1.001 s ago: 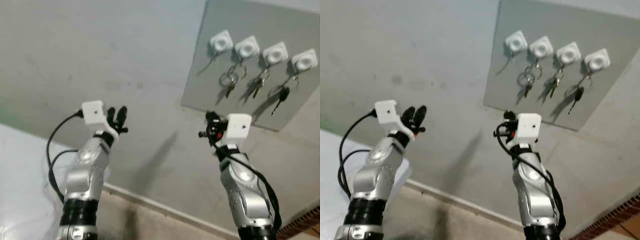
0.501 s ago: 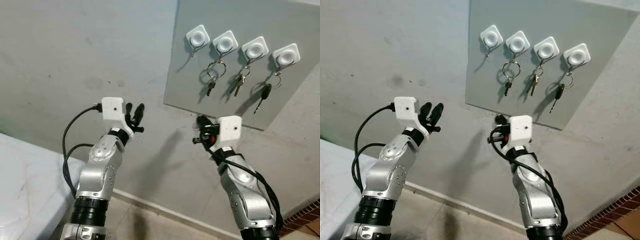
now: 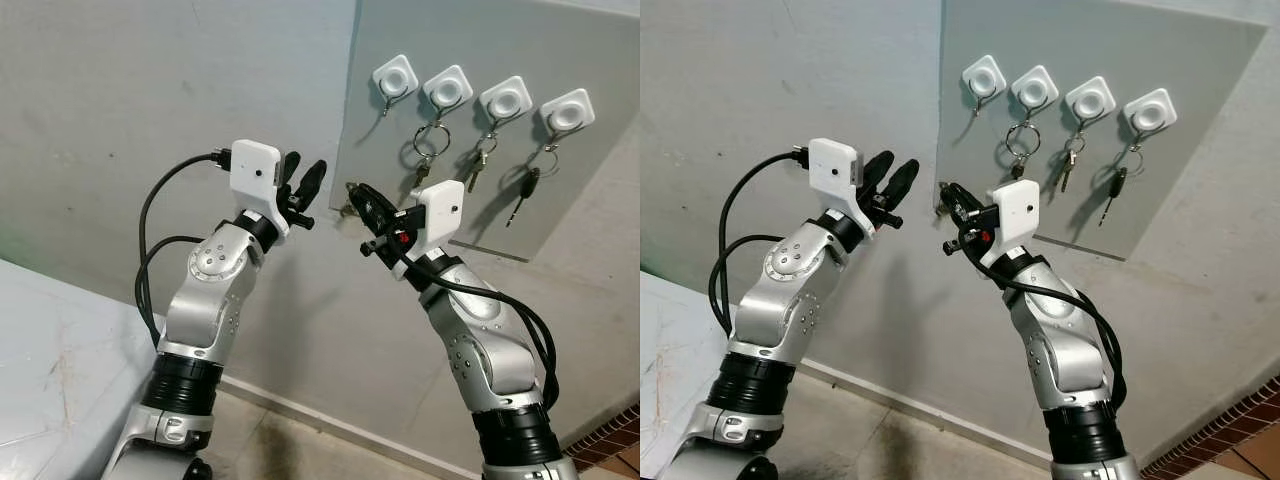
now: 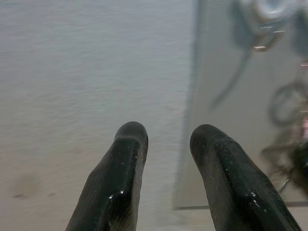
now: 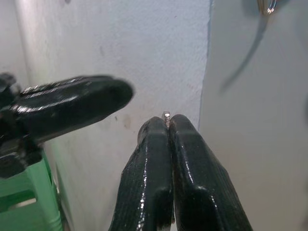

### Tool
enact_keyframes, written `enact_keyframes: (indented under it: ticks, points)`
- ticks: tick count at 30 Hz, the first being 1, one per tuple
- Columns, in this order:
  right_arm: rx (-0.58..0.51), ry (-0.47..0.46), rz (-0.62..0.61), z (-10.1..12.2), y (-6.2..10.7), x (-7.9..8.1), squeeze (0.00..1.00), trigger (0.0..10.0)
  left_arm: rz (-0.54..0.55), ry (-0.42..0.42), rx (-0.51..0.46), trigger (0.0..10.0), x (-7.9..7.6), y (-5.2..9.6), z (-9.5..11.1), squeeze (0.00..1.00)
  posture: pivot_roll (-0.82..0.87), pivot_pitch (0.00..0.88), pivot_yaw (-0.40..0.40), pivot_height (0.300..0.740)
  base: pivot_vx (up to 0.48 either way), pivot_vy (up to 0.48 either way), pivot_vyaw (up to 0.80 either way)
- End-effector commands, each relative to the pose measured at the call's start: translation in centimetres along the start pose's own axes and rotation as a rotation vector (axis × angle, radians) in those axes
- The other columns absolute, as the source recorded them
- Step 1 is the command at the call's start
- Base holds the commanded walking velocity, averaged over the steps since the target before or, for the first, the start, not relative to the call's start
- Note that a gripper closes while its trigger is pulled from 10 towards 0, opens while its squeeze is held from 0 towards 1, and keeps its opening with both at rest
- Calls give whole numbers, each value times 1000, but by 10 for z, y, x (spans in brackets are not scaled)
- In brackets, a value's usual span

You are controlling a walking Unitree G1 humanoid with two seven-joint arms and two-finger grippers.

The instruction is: Hang keys on a hook

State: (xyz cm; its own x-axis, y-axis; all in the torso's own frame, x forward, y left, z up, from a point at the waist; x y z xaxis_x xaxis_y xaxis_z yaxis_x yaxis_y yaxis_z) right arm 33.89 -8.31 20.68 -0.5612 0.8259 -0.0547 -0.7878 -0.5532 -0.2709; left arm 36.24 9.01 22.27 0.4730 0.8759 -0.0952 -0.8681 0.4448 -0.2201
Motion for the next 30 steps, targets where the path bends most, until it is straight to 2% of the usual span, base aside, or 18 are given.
enact_keyframes:
  ticks: [1,10,14,30]
  points:
    - [-37,9,-16,9,-5,-7,0,10000,10,-16,-19,10000,4,-3,7,0,138,4,-53,740,0,0,0]
    - [-106,16,-101,24,-17,-22,0,10000,17,-19,-47,10000,8,-1,14,0,143,9,-58,740,0,0,0]
    - [-157,25,-145,32,-16,-29,0,10000,13,-15,-54,10000,6,-2,15,0,142,10,-59,740,0,0,0]
    - [-235,34,-222,43,-9,-42,0,10000,-21,-11,-60,10000,-2,-6,15,0,134,13,-52,740,0,0,0]
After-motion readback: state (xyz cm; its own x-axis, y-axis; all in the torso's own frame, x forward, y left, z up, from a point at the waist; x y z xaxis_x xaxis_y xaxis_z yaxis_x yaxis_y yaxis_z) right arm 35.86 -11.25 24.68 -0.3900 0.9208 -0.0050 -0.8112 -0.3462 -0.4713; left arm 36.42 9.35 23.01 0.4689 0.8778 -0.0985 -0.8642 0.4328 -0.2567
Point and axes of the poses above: a point about 5 cm out from each wrist's last joint towards the gripper, its own y axis pointing back from the gripper into the wrist, its own z axis along the axis of the wrist's last joint, x = y × z, the point moved 2 cm from there along -y, pointing out of the wrist towards the gripper, and after that the axes turned 6 degrees about y, right-handed, at the moved point
